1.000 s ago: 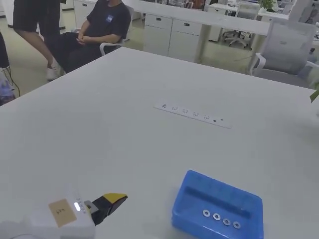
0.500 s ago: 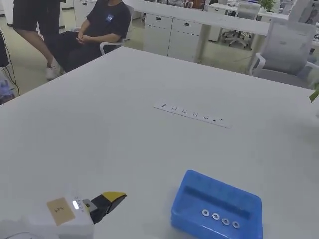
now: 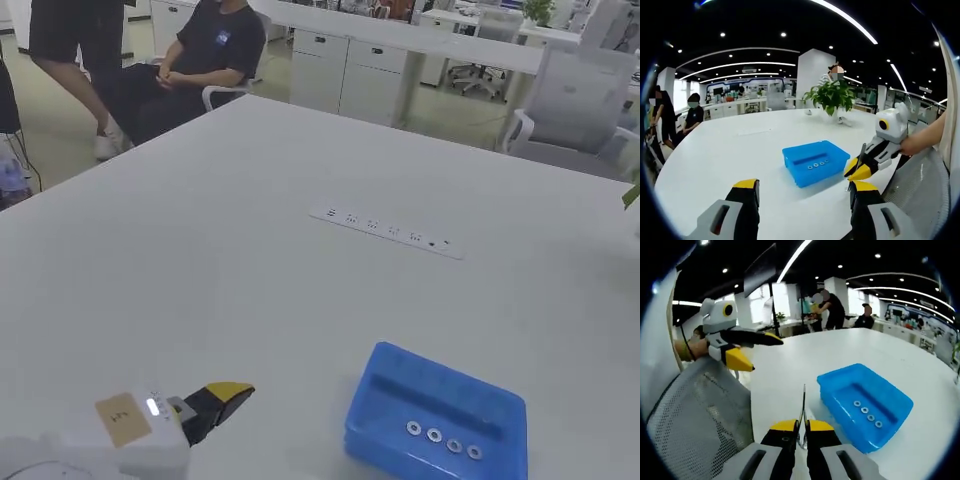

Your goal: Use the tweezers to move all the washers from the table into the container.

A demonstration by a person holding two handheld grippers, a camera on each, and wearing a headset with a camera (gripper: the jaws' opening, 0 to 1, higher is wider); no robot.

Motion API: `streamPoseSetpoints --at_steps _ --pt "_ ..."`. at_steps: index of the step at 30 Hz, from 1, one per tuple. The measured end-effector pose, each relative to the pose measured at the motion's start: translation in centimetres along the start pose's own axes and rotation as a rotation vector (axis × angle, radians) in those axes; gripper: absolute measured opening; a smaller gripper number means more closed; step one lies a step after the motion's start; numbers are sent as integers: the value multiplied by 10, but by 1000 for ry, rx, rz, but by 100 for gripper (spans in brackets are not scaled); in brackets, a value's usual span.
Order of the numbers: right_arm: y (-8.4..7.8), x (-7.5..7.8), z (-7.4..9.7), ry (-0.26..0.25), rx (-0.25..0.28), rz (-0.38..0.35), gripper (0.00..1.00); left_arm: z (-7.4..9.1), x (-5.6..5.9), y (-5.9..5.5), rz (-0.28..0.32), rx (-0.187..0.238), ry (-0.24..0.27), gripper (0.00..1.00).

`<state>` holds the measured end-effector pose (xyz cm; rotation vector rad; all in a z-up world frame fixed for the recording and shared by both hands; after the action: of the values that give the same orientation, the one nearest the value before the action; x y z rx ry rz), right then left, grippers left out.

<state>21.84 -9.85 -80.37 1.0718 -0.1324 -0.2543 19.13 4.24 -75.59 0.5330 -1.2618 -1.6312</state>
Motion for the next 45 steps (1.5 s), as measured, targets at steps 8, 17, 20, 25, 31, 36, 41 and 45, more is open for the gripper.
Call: streamPoseSetpoints --at_steps 8,17,20,25,31,36,41,45 --pt "21 18 11 -37 16 29 3 0 1 0 -2 -1 -4 75" --pt "49 41 14 -52 186 -212 3 0 1 0 2 0 -1 74" --pt "55 51 13 -54 185 -205 3 0 0 0 1 0 1 74" --pt "60 60 6 -52 163 -170 3 0 0 0 3 2 2 74" --pt "61 72 -11 -63 149 -172 3 0 0 0 1 1 1 74" --pt "62 77 -25 -59 136 -168 3 0 0 -1 5 1 2 74" --pt "60 83 -34 -64 117 -177 3 1 0 0 5 2 0 74" --pt "57 88 -40 -74 101 -172 3 0 0 -1 9 1 -4 74"
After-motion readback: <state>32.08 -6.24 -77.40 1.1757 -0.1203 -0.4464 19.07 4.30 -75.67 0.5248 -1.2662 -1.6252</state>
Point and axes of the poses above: the centre of the closed fingertips' face, and the gripper's own axes: z roughly backward along the fingers, x roughly to its right, y roughly out of its top, the point moved 3 cm from there along z, roughly backward along the fingers, and after that the axes turned 10 degrees about z, right-handed, at the moved point
